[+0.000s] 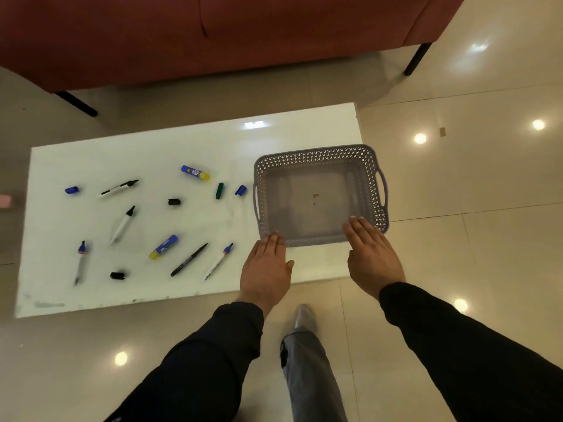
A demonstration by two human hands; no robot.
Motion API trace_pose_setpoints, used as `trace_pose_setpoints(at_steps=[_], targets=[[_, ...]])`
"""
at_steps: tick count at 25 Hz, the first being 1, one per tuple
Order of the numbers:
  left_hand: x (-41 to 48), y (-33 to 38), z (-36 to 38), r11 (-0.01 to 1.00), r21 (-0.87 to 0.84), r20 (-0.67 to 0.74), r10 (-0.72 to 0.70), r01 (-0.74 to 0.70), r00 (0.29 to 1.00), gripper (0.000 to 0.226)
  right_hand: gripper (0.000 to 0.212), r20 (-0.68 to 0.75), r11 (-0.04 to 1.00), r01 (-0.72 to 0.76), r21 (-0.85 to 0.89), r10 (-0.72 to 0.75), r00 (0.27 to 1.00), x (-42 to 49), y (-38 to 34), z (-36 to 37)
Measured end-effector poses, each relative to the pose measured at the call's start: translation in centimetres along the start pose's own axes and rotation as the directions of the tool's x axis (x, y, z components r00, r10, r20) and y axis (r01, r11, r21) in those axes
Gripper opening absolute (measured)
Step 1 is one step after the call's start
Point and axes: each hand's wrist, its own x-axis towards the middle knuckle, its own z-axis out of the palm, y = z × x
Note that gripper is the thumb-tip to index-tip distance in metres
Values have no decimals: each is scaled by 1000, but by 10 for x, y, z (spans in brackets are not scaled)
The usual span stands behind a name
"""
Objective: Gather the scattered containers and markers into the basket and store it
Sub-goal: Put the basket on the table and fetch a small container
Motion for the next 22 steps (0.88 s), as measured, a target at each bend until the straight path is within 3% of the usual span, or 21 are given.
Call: trace_pose_setpoints(at_steps=[6, 12, 18, 22], targets=[[-141, -70, -63, 994, -105, -181, -31, 12, 983, 65, 64, -41, 997, 81, -3, -81, 996, -83, -139, -61], [-320, -196, -88, 985, -143, -291, -137, 98, 947, 65, 62, -70, 975, 221, 24, -219, 973, -180, -332, -40], [-491, -339, -65, 915, -178, -274, -399, 361, 875, 69, 63, 0, 899, 436, 40, -437, 900, -248, -519, 10], [-544, -415, -55, 840, -240, -250, -538, 486, 805, 68, 62, 86, 844, 536, 4, -534, 841, -242, -606, 35]])
